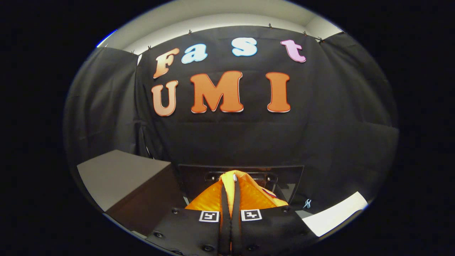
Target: Put the clothes into the washing machine and then close the washing machine lid.
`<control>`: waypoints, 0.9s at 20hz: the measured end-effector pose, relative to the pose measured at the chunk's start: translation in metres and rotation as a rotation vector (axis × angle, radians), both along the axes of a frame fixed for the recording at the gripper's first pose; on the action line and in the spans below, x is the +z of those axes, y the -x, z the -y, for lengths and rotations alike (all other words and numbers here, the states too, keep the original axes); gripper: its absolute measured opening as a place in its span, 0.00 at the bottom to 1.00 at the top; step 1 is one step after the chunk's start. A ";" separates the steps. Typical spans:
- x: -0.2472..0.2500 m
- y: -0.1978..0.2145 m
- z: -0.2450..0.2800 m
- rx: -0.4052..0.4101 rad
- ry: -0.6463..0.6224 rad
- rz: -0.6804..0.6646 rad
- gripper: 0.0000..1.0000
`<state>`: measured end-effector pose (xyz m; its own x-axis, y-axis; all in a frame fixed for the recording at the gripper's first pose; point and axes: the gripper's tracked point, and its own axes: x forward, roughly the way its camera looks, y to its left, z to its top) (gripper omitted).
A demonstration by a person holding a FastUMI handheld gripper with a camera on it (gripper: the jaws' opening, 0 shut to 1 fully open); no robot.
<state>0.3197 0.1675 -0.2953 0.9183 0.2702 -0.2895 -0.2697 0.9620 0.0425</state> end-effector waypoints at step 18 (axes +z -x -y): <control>-0.254 0.022 0.011 -0.010 0.136 -0.504 0.09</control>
<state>0.2978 0.1562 -0.5492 0.6579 0.1913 -0.7284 -0.2386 0.9703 0.0392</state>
